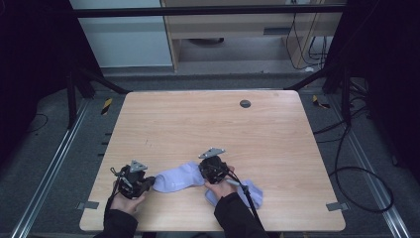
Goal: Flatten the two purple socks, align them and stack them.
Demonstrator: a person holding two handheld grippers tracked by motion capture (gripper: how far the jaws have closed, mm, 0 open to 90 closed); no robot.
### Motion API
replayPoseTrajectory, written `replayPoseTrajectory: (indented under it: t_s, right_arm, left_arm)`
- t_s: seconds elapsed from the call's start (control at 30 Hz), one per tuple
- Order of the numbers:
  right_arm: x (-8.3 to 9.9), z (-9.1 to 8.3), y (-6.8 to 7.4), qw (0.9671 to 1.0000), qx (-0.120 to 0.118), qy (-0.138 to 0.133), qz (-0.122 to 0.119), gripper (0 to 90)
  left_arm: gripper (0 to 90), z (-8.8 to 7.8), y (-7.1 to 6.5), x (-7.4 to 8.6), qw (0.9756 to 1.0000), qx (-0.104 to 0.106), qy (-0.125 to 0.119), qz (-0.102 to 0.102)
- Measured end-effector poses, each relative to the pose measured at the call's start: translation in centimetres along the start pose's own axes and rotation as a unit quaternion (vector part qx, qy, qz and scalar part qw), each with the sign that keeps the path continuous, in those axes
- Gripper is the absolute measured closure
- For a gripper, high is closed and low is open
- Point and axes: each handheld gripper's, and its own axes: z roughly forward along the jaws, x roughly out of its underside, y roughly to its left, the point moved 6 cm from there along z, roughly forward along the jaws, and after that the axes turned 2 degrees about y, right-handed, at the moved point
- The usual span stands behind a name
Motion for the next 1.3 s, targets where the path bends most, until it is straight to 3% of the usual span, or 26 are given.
replayPoseTrajectory:
  t_s: [0.23,0.47,0.93,1.3]
  right_arm:
    - [-0.9,-3.5,0.0,0.9997,-0.015,-0.019,-0.009,87.1]
    - [-1.0,-6.4,-0.5,0.9991,-0.02,-0.033,-0.016,87.1]
    - [1.7,-12.6,-3.2,0.9989,-0.004,-0.043,-0.016,87.0]
    - [5.1,-15.2,-5.6,0.9993,0.016,-0.034,0.003,87.0]
  left_arm:
    - [87.0,-2.2,-1.0,-1.2,0.9992,0.016,-0.036,0.003]
    - [87.1,-3.6,-3.1,-2.5,0.9976,0.029,-0.06,0.018]
    - [87.0,-3.7,-8.9,-4.6,0.994,0.053,-0.06,0.074]
    - [87.1,-2.4,-13.1,-5.8,0.9902,0.077,-0.046,0.107]
